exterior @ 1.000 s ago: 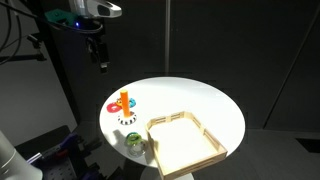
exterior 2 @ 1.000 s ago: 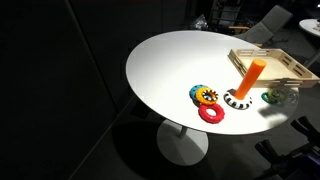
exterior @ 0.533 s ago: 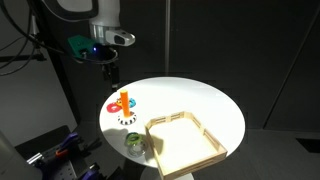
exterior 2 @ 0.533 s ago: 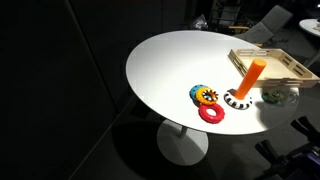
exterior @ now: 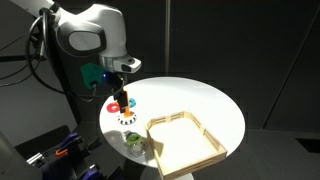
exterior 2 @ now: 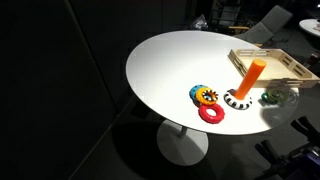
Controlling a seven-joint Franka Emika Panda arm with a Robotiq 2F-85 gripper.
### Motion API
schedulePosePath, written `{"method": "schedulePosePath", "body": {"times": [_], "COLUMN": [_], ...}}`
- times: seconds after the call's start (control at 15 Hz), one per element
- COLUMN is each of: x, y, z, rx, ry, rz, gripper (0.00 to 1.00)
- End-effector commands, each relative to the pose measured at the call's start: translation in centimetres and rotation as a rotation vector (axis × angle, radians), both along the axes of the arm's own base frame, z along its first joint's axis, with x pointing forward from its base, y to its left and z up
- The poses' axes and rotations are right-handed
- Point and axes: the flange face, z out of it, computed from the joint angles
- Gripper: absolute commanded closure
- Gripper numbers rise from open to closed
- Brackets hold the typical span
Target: Put the yellow ring through the pole
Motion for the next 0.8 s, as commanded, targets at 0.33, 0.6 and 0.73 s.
{"method": "schedulePosePath", "body": {"times": [0.33,0.6,0.73], "x": [-0.2,0.6,1.0], "y": [-0.2,-1.0,-1.6], "z": [-1.6,-3.0,-4.1], "rx": [-0.035,-0.048,-0.053], "ry": [0.012,-0.004,-0.007], "rz": [-0.023,-0.044,-0.05], "gripper": [0.0,0.0,0.0]}}
